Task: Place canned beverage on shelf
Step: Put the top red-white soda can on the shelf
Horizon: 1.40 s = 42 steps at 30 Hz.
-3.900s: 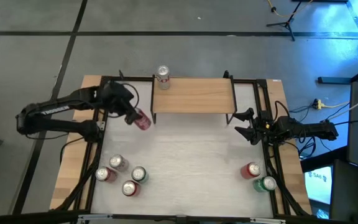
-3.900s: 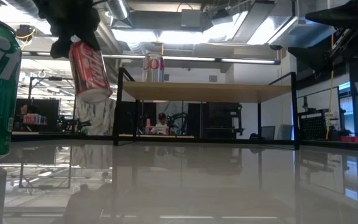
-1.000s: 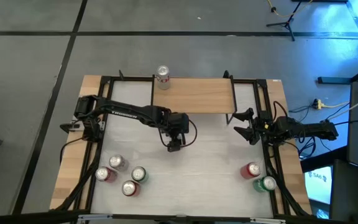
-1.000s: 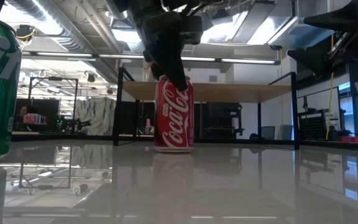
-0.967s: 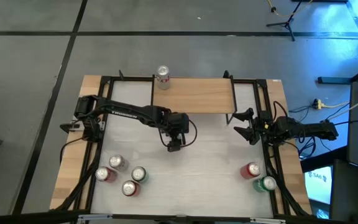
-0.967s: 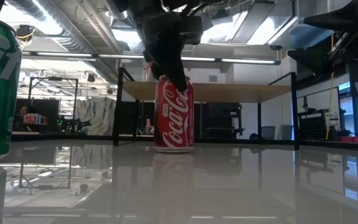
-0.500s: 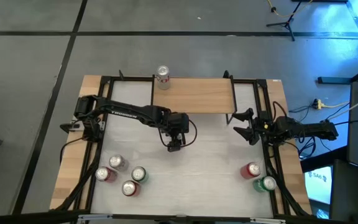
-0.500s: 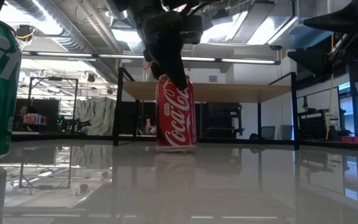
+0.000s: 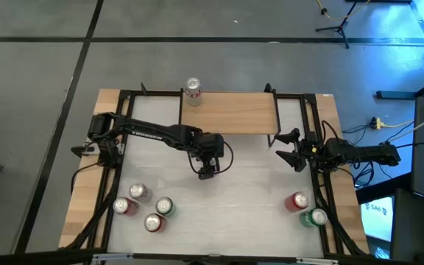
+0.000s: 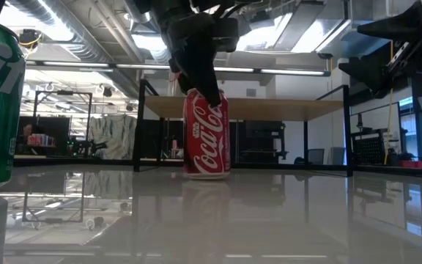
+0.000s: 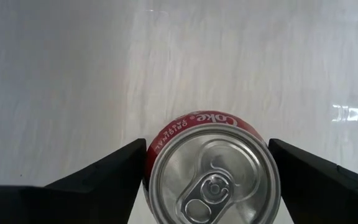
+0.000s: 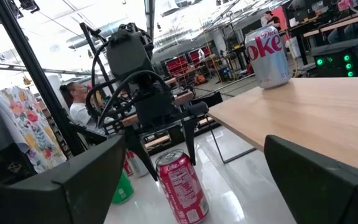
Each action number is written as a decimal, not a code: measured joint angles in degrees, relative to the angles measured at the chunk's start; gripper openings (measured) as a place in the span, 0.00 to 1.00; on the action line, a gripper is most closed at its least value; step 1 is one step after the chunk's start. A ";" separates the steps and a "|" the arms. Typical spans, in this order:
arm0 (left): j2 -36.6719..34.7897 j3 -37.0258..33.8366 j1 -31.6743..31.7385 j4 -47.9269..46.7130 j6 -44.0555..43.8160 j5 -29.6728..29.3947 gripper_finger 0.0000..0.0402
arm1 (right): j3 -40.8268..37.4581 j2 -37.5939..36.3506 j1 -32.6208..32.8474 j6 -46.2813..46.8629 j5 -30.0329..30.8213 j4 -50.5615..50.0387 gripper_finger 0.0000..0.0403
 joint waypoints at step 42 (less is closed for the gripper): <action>-19.87 0.13 -2.65 0.79 0.64 -16.65 0.96 | 14.75 12.67 0.04 -8.55 -4.11 5.54 0.95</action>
